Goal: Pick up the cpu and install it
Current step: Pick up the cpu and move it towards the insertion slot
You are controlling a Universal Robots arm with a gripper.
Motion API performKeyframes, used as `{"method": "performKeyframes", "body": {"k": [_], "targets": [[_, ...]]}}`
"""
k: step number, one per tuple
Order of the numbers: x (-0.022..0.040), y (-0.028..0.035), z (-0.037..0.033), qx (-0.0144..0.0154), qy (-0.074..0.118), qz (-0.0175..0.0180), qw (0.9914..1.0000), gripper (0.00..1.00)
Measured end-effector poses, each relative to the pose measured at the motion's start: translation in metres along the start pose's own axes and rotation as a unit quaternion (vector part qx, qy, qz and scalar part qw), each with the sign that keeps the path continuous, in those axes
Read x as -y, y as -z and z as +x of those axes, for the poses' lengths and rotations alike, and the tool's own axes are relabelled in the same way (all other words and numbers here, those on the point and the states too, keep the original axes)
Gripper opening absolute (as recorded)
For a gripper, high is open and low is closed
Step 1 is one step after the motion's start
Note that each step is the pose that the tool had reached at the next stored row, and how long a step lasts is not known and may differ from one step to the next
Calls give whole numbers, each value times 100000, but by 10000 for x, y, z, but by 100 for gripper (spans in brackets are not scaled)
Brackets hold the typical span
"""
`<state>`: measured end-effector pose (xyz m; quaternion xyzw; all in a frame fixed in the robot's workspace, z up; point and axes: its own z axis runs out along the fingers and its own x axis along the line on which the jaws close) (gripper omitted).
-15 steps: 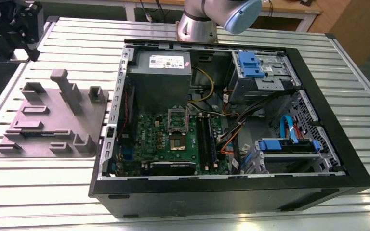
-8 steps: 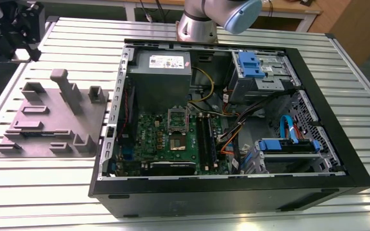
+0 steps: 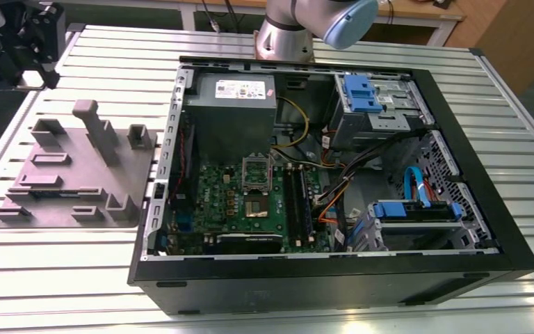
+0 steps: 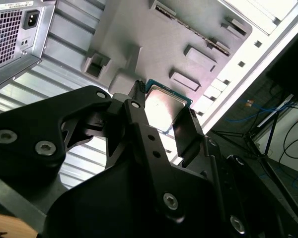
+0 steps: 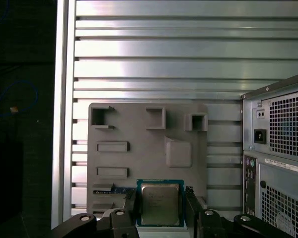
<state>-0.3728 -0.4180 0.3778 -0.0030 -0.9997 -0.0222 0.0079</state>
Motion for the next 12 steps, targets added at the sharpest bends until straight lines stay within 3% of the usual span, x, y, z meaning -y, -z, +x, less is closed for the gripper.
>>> {"method": "performKeyframes", "body": {"k": [12], "targets": [[0, 0, -27, 0, 1, -1, 100000, 47]]}}
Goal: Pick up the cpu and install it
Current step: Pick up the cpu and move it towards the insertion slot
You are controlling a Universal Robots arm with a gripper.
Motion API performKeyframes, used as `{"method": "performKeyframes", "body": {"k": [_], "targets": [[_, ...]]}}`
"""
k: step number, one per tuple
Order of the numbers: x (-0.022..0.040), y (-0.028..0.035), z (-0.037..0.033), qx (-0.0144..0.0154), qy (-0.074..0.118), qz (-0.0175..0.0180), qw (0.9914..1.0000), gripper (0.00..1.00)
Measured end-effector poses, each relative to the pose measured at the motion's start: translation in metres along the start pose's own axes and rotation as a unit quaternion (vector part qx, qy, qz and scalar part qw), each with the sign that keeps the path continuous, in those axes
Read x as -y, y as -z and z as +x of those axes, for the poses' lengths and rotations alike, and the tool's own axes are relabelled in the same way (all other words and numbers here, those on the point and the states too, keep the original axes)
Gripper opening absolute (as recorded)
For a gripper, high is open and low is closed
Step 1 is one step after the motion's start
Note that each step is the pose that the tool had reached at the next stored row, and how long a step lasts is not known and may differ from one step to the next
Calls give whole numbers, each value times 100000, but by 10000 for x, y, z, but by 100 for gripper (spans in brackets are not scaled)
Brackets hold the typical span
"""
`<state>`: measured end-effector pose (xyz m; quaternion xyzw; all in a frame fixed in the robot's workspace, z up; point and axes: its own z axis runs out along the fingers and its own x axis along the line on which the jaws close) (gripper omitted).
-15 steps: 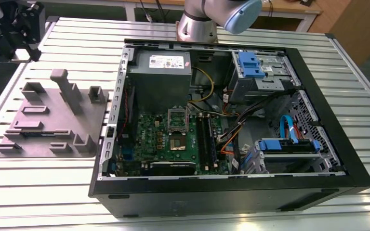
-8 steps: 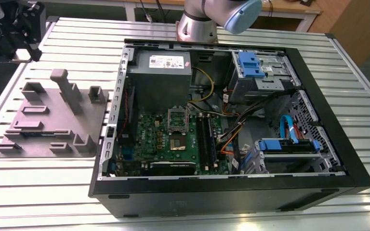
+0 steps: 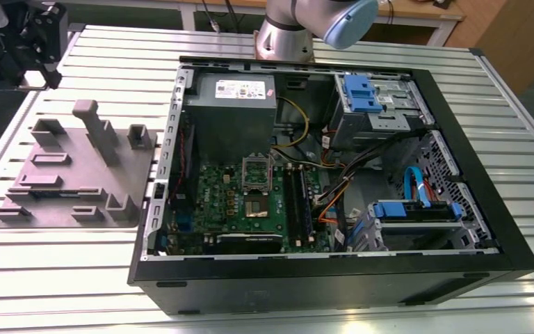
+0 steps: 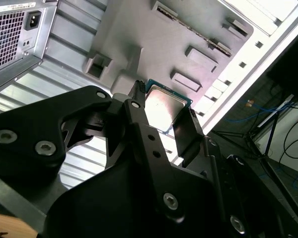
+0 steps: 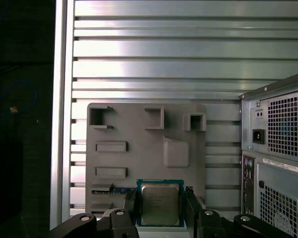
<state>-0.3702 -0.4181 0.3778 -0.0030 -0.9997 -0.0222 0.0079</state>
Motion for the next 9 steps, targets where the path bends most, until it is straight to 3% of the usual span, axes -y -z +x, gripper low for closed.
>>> {"method": "performKeyframes", "body": {"k": [9], "targets": [[0, 0, -18, 0, -2, 0, 100000, 47]]}}
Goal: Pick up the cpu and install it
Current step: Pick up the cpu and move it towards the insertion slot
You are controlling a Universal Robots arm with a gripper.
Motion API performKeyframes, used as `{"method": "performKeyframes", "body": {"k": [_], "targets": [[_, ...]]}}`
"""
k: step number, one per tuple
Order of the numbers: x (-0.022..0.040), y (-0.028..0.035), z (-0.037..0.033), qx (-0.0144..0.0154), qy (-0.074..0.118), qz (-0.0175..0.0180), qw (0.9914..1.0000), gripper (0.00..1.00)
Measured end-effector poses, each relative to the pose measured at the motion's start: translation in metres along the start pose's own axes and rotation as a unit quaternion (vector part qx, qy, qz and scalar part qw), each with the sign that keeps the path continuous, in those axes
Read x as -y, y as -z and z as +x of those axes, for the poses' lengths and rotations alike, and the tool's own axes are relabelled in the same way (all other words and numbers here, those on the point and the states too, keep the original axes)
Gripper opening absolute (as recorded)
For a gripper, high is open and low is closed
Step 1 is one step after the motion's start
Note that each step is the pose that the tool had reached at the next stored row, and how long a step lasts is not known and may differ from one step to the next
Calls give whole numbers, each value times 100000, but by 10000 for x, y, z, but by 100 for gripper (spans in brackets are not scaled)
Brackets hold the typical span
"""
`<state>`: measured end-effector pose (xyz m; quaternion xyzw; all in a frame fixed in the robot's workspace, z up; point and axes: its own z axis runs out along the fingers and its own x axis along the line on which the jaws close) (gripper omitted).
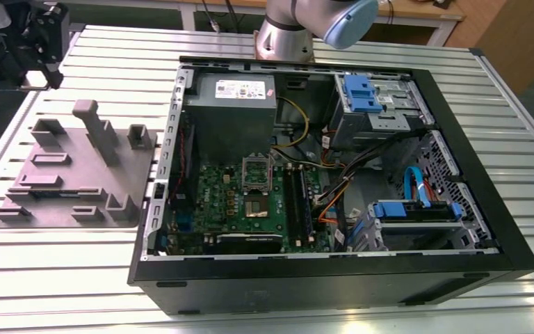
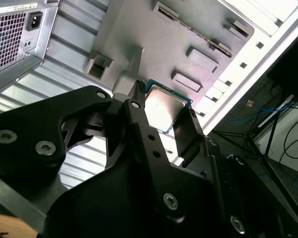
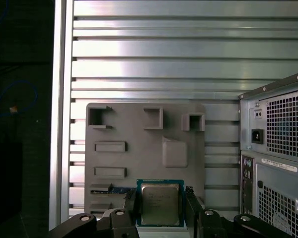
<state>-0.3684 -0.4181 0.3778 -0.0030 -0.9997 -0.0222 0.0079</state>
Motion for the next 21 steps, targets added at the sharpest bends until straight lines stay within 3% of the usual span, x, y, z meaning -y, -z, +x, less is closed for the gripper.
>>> {"method": "performKeyframes", "body": {"k": [12, 21], "targets": [[0, 1, -60, 0, 1, 2, 100000, 47], [-1, 1, -66, 0, 1, -5, 100000, 47]]}}
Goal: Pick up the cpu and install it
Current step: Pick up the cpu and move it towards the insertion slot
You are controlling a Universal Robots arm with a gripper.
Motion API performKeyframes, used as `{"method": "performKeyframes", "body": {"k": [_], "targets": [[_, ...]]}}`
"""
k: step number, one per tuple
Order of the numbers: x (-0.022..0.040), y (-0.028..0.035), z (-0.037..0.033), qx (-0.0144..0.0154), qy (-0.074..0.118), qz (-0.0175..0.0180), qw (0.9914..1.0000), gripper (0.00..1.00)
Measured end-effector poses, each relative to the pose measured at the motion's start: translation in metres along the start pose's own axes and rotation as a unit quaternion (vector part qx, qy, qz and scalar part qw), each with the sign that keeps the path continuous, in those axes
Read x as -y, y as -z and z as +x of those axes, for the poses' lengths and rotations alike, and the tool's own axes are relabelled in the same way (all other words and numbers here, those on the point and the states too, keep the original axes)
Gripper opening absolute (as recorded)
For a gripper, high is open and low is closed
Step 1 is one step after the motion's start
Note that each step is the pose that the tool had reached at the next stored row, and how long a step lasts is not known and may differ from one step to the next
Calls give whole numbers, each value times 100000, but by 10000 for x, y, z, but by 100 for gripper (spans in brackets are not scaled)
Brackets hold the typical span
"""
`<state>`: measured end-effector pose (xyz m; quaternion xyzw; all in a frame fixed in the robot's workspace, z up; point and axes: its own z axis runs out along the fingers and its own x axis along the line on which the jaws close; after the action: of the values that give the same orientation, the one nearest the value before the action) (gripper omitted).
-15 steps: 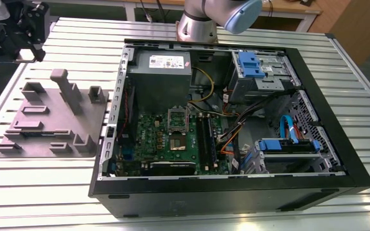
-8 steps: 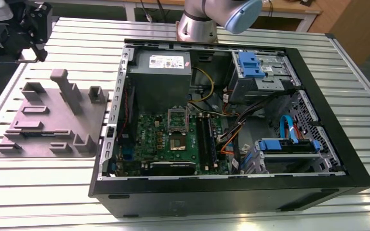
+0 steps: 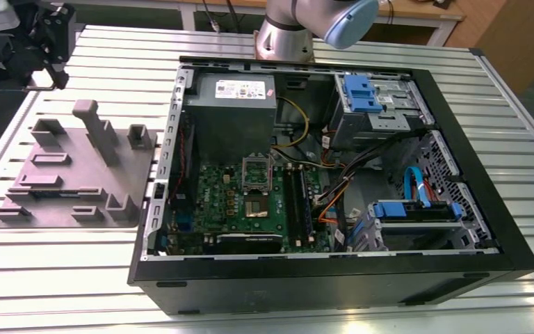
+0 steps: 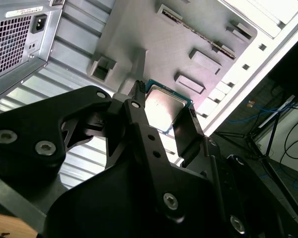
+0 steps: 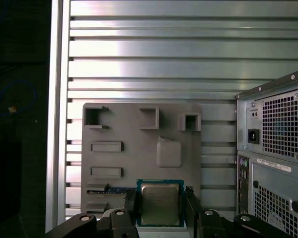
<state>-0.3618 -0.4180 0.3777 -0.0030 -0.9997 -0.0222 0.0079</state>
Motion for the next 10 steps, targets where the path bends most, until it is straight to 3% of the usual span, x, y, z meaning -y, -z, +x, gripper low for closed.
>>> {"method": "performKeyframes", "body": {"k": [10], "targets": [[0, 1, -41, 0, 2, 1, 100000, 47]]}}
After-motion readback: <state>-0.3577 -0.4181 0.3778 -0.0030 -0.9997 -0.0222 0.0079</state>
